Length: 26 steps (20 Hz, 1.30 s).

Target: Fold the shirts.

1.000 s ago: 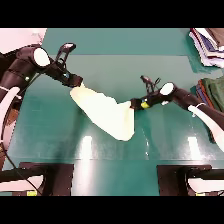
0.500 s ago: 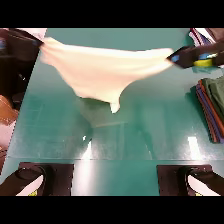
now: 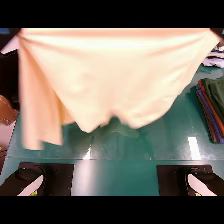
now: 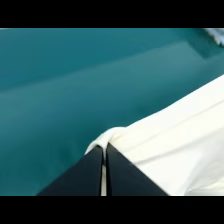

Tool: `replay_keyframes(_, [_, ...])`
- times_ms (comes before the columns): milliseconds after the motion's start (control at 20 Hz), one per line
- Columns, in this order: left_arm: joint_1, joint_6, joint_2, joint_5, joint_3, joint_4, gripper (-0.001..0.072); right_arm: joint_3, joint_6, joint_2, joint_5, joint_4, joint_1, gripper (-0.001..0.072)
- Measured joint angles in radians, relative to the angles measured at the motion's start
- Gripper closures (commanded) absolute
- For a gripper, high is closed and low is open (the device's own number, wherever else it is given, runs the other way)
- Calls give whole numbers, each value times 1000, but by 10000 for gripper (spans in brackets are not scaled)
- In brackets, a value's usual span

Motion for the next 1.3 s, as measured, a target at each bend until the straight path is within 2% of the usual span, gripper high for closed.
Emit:
replay_keyframes(150, [0, 26, -129, -87, -48, -4, 684, -76, 18, -80, 56, -3, -5, 694])
replay_keyframes(250, [0, 46, -217, -98, -124, -7, 684, -163, 26, -131, 65, -11, -6, 694])
replay_keyframes(450, [0, 65, -381, 19, -268, -10, 681, -294, 31, -226, 36, -39, -7, 693])
replay_keyframes(500, [0, 68, -415, 53, -287, -10, 576, -310, 31, -245, 32, -39, -7, 693])
replay_keyframes(550, [0, 69, -440, 79, -299, -8, 310, -323, 32, -263, 29, -43, -7, 694])
replay_keyframes(600, [1, 71, -457, 93, -309, 0, 204, -332, 32, -275, 27, -55, -8, 693])
replay_keyframes(700, [3, 71, -481, 116, -310, -1, 208, -343, 32, -292, 22, -52, -8, 693])
replay_keyframes(1000, [108, 73, -496, 29, -296, -4, 209, -352, 32, -302, 17, -51, -6, 693])
replay_keyframes(1150, [150, 89, -502, 26, -394, -79, 209, -354, 32, -303, 14, -51, -6, 693])
replay_keyframes(1300, [168, 110, -518, 93, -530, -163, 209, -354, 33, -303, 10, -51, -6, 693])
